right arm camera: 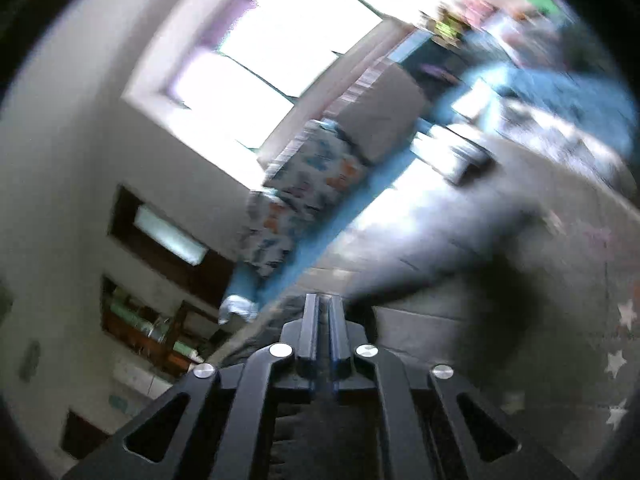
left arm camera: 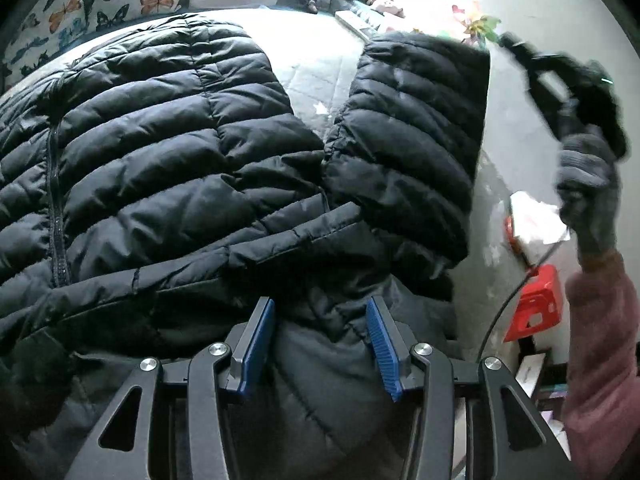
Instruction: Fold large clothes
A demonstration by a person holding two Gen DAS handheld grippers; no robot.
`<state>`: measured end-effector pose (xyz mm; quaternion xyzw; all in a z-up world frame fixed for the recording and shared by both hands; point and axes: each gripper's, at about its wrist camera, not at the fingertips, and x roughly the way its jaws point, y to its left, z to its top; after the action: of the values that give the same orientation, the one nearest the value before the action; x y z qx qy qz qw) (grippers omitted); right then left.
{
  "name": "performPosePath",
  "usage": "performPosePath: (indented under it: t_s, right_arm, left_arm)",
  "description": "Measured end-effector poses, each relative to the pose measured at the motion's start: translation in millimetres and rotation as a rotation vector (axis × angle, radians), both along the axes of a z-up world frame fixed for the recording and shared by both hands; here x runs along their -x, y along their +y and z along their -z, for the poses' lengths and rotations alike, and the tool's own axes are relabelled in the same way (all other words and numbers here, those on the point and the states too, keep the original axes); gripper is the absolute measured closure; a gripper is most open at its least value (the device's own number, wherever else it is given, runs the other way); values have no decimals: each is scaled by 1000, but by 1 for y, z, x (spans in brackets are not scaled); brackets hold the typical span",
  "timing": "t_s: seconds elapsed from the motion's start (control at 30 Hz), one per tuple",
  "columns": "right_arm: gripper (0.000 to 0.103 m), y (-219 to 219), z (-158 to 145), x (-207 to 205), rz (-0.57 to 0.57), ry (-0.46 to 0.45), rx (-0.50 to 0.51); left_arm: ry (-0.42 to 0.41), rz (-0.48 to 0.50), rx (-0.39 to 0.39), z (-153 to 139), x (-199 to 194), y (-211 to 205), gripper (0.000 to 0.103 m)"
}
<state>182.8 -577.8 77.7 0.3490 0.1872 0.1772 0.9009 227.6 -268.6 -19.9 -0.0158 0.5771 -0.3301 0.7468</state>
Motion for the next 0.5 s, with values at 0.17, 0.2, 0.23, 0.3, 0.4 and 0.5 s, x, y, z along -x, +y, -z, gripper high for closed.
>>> performPosePath:
  t_s: [0.17, 0.2, 0.23, 0.3, 0.4, 0.5]
  right_arm:
    - [98, 76, -72, 52, -68, -131, 161]
    - [97, 84, -76, 55, -68, -126, 187]
    - [97, 95, -81, 59, -65, -121, 238]
    - [96, 102, -80, 57, -28, -90, 315]
    - [86, 78, -49, 45, -12, 40, 239]
    - [58, 50, -21, 33, 60, 126, 235]
  left_arm:
    - [-54, -68, 91, -39, 15, 50, 52]
    - [-79, -91, 96, -48, 20, 65, 52]
    - [-95, -108, 97, -54, 23, 77, 52]
    - [-115, -143, 93, -62, 30, 103, 52]
    - [-123, -180, 82, -65, 36, 133, 52]
    - [-108, -197, 78, -60, 38, 148, 52]
